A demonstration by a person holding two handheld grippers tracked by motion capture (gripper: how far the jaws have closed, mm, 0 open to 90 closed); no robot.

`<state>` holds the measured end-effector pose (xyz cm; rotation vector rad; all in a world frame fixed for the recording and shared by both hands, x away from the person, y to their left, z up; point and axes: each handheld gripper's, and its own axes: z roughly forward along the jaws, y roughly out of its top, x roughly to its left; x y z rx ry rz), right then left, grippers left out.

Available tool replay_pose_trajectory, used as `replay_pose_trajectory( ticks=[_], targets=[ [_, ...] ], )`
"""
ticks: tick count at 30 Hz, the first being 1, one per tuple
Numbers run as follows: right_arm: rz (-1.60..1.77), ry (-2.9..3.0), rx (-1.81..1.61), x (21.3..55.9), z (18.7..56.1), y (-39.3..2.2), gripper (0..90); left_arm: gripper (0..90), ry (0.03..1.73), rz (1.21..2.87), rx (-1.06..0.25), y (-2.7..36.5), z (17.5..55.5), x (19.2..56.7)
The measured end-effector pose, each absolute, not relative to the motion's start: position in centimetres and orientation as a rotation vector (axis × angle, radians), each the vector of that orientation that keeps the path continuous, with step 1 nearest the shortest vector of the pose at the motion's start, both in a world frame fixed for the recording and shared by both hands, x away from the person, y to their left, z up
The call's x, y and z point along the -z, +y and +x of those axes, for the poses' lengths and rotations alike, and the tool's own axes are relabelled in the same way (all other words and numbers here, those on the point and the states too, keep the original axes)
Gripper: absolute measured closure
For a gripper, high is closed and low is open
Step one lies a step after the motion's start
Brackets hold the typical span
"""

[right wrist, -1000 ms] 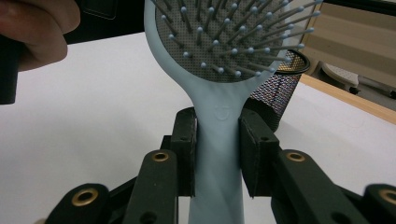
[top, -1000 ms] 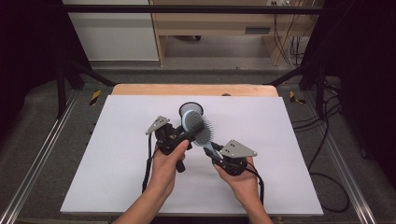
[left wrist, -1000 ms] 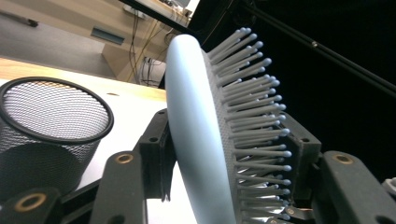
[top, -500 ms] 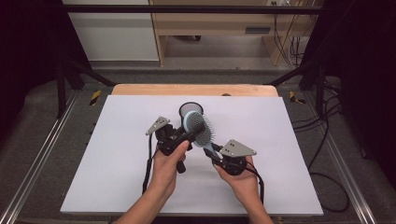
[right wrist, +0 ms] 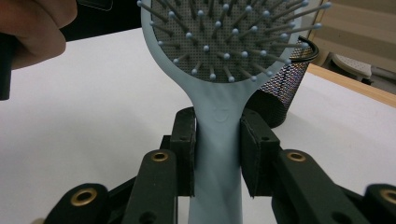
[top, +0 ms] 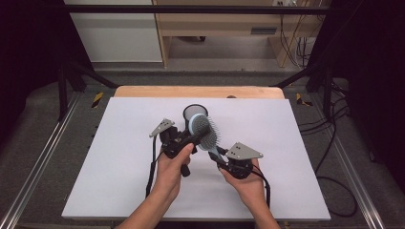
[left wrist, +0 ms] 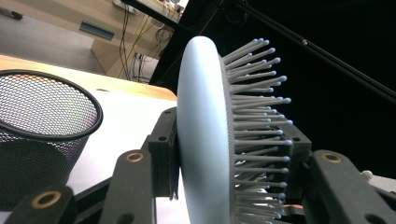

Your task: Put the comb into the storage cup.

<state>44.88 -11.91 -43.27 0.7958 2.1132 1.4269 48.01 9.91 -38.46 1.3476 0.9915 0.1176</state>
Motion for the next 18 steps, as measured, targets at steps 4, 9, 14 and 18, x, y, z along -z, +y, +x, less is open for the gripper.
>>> replay_pose_trajectory(
  ticks=[4, 9, 14, 18],
  targets=[
    [0.795, 2.119, -1.445, 43.4, 44.8, -12.0, 68.6, 52.5, 0.981, 1.358, -0.121, 9.9, 47.9, 38.3],
    [0.826, 2.117, -1.451, 43.4, 45.0, -12.1, 55.0, 52.7, 0.97, 1.372, -0.172, 10.1, 48.2, 38.2],
    [0.884, 2.14, -1.461, 43.7, 45.2, -12.0, 35.1, 52.7, 0.996, 1.342, -0.17, 10.9, 48.7, 38.1],
    [0.902, 2.152, -1.499, 43.8, 45.4, -11.9, 19.4, 52.6, 0.999, 1.334, -0.185, 11.6, 48.9, 37.9]
  ],
)
